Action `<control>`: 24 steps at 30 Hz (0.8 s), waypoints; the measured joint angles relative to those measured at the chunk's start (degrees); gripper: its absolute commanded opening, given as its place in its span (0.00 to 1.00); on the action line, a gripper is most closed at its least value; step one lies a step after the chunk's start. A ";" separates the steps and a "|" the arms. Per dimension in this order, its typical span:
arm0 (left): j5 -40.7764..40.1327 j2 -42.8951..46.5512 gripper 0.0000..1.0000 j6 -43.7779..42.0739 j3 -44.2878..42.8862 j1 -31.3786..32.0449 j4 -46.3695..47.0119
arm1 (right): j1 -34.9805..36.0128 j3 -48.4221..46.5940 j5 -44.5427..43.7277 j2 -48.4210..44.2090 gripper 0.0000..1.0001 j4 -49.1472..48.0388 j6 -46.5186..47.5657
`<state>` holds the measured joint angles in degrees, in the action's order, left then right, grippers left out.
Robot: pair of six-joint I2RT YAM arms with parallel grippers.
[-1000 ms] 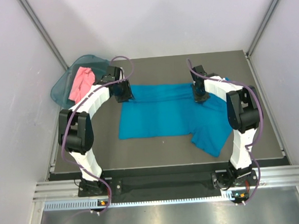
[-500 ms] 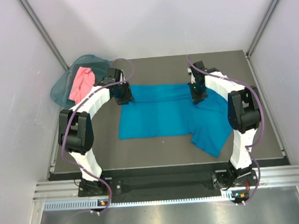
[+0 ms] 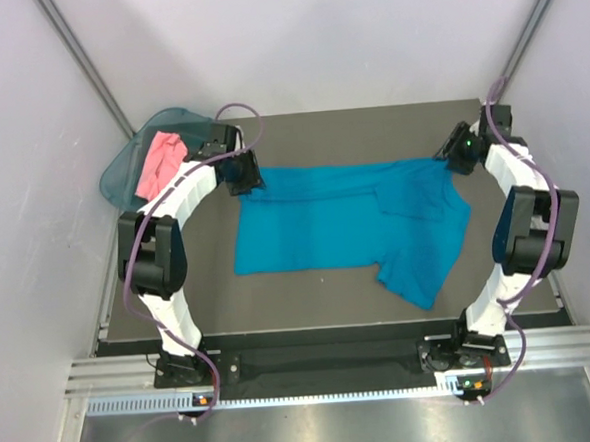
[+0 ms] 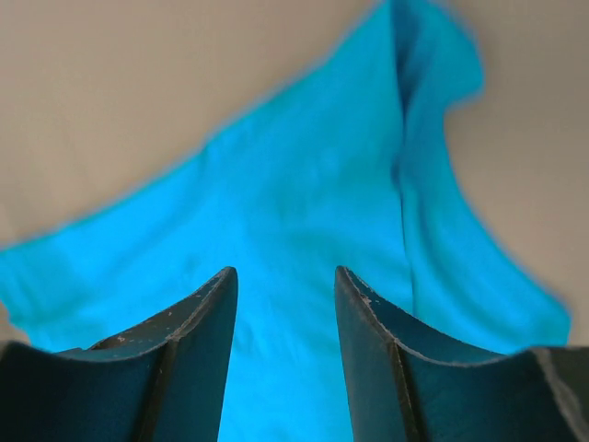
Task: Fold and stack the t-shirts
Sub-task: Fold the tshirt
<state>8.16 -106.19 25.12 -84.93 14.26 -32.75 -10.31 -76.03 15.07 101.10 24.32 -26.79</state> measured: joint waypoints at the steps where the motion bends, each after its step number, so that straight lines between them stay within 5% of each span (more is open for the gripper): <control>1: 0.00 -0.63 0.50 0.00 -0.98 0.02 0.22 | -0.44 -2.10 -0.15 1.62 0.47 -0.70 -0.24; 16: 1.05 -4.98 0.49 0.26 -2.34 -0.04 4.33 | -5.38 -21.16 1.38 24.20 0.47 -2.12 -0.24; 24: 1.55 -6.34 0.49 0.48 -2.40 -0.33 5.86 | -5.35 -28.06 2.75 29.70 0.33 -2.19 0.11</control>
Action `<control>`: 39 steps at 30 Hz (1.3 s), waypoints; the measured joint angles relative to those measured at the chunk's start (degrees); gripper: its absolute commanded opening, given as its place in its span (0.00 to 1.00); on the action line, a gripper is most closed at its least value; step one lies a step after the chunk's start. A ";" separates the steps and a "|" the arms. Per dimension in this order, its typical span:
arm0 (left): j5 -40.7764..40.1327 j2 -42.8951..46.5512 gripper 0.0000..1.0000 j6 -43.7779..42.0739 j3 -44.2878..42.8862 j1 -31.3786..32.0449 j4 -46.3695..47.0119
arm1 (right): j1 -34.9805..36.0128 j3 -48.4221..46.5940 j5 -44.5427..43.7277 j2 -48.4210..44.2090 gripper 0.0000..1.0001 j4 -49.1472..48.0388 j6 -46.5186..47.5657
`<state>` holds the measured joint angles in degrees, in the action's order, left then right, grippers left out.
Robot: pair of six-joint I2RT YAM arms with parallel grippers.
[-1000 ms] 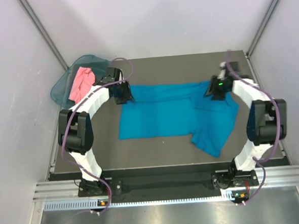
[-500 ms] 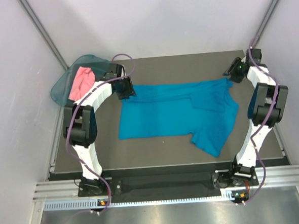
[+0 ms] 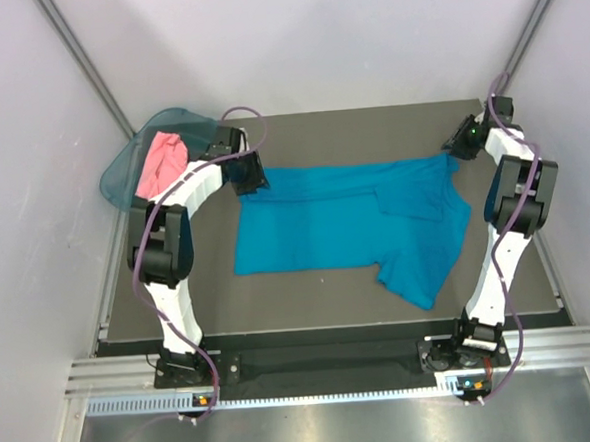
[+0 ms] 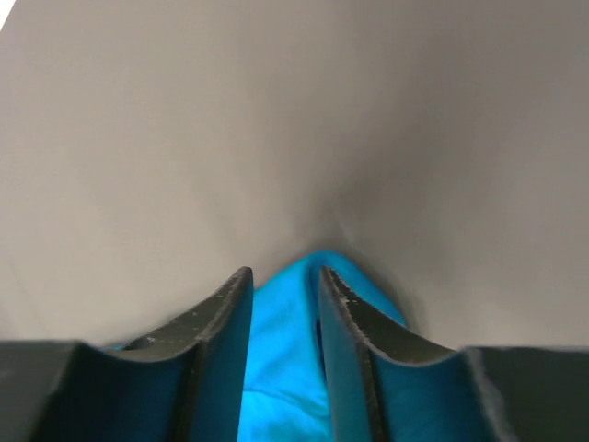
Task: Fold and stack the t-shirts
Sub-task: Fold the tshirt
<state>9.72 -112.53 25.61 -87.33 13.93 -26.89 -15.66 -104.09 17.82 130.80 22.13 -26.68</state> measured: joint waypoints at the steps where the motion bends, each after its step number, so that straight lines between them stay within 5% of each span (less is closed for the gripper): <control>1: 0.07 -0.39 0.49 0.00 0.00 -0.04 -0.04 | 0.00 -0.63 0.07 0.48 0.32 -0.11 -0.02; 9: 0.68 -2.99 0.48 0.00 -0.72 -0.96 -0.11 | 0.00 -1.38 0.31 2.05 0.30 0.04 -0.52; 18: 1.14 -4.17 0.49 0.55 -3.34 -1.53 -0.09 | -0.02 -1.99 0.61 3.02 0.00 0.63 -0.46; 25: 2.14 -6.99 0.49 3.65 -5.25 -2.99 1.38 | -0.13 -2.05 -2.08 1.40 0.01 2.49 1.46; 34: 3.82 -8.44 0.49 6.25 -5.81 -3.89 2.14 | -1.25 -2.21 -1.97 -0.15 0.15 5.64 4.63; 39: 4.15 -10.78 0.49 6.56 -9.49 -4.00 2.97 | -1.68 -2.21 -1.99 -0.13 0.12 5.86 4.70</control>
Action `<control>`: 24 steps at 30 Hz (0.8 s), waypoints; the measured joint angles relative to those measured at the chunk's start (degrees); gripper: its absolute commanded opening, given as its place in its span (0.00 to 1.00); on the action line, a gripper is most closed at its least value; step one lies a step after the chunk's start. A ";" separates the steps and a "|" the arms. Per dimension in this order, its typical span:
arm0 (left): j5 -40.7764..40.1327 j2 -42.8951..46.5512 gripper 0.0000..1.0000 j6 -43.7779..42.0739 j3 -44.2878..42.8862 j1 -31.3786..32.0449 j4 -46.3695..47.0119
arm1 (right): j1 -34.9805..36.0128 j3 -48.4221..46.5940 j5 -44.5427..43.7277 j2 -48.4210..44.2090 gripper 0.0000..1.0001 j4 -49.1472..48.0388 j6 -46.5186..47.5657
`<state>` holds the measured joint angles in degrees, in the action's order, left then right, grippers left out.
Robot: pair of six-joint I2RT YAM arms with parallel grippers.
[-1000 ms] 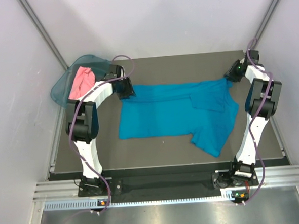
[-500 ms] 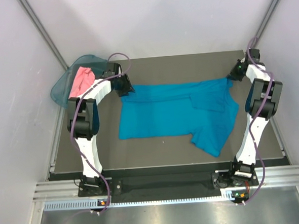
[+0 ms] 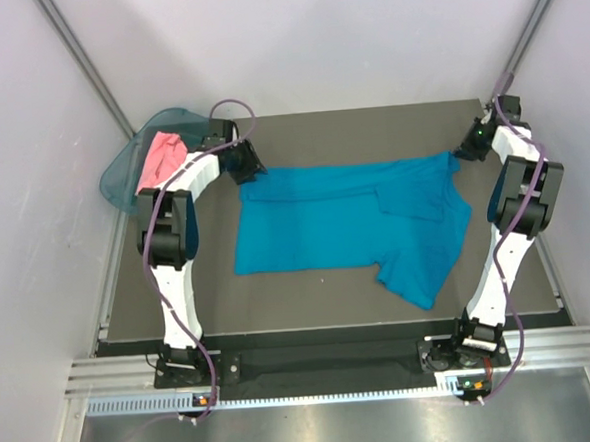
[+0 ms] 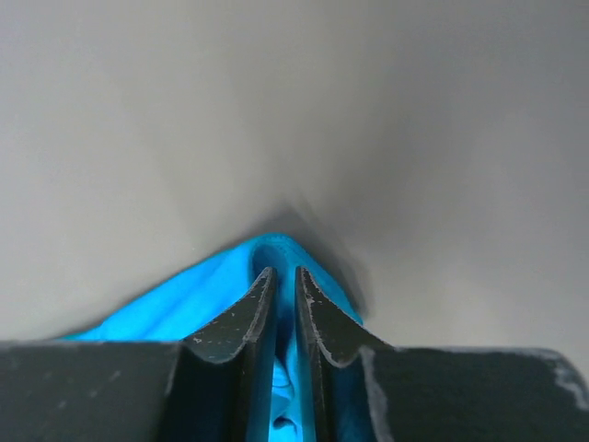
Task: Fold and stack the t-shirts
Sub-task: Fold the tshirt
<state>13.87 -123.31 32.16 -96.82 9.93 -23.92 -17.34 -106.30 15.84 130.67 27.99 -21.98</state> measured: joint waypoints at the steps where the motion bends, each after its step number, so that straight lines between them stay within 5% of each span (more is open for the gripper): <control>1: -0.02 -0.63 0.49 0.31 -0.87 -0.11 0.22 | -0.02 0.00 -0.15 0.00 0.08 0.13 0.24; 8: -1.36 -3.82 0.49 0.96 -5.53 -0.72 1.07 | -0.04 -1.31 -1.20 0.74 0.02 1.90 1.95; 13: -2.69 -3.61 0.48 0.87 -4.90 -0.76 0.98 | 0.07 -2.95 -2.80 0.87 0.40 3.67 1.66; 15: -4.07 -2.62 0.48 0.48 -3.02 -0.70 0.33 | 0.70 -3.02 -4.96 0.52 0.47 6.14 1.81; 24: -14.16 13.20 0.47 -2.34 9.46 1.77 -8.63 | 7.41 6.97 -19.26 -15.45 0.57 16.74 3.21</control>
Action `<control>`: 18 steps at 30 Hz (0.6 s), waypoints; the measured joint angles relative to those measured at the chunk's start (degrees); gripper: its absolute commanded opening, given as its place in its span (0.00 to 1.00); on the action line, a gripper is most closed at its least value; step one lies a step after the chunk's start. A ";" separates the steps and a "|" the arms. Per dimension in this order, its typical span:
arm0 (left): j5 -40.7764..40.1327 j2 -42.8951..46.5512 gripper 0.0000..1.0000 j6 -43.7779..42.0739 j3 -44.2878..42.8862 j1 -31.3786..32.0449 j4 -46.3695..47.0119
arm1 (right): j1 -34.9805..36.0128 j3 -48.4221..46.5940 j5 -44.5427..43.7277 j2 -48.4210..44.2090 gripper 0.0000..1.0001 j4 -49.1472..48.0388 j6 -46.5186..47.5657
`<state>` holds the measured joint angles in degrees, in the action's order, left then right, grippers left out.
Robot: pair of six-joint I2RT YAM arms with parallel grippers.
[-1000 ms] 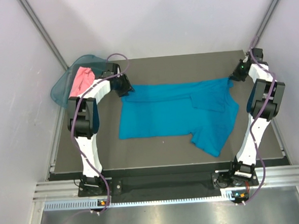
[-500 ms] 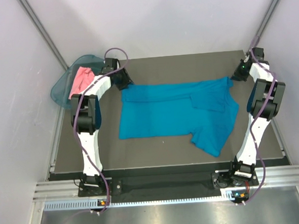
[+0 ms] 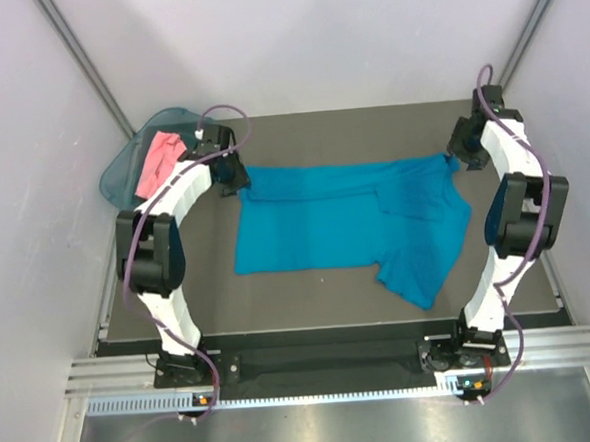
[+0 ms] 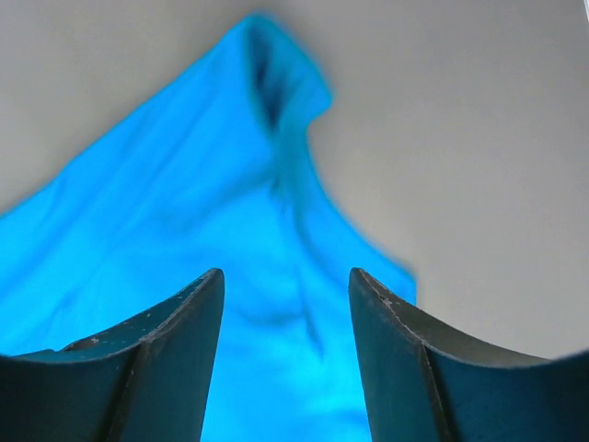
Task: Fold and stack the t-shirts
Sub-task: Fold the tshirt
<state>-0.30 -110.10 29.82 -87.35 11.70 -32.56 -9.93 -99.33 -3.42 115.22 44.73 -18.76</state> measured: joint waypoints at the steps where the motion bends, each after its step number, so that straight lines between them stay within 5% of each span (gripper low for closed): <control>1: -1.25 3.08 0.47 0.17 1.60 0.76 -1.46 | 1.31 2.01 -1.05 -3.23 0.57 0.07 0.26; 9: -6.19 21.53 0.43 6.01 23.98 5.88 -5.84 | 17.49 18.23 -5.16 -24.24 0.57 1.27 1.27; 18: -8.02 22.86 0.46 11.37 33.88 5.57 -6.86 | 30.34 37.38 -2.69 -39.87 0.58 4.04 -1.16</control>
<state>-8.32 -87.24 41.19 -53.47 17.28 -39.42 20.40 -61.95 -6.11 75.35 48.77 -19.92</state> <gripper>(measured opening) 0.462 0.578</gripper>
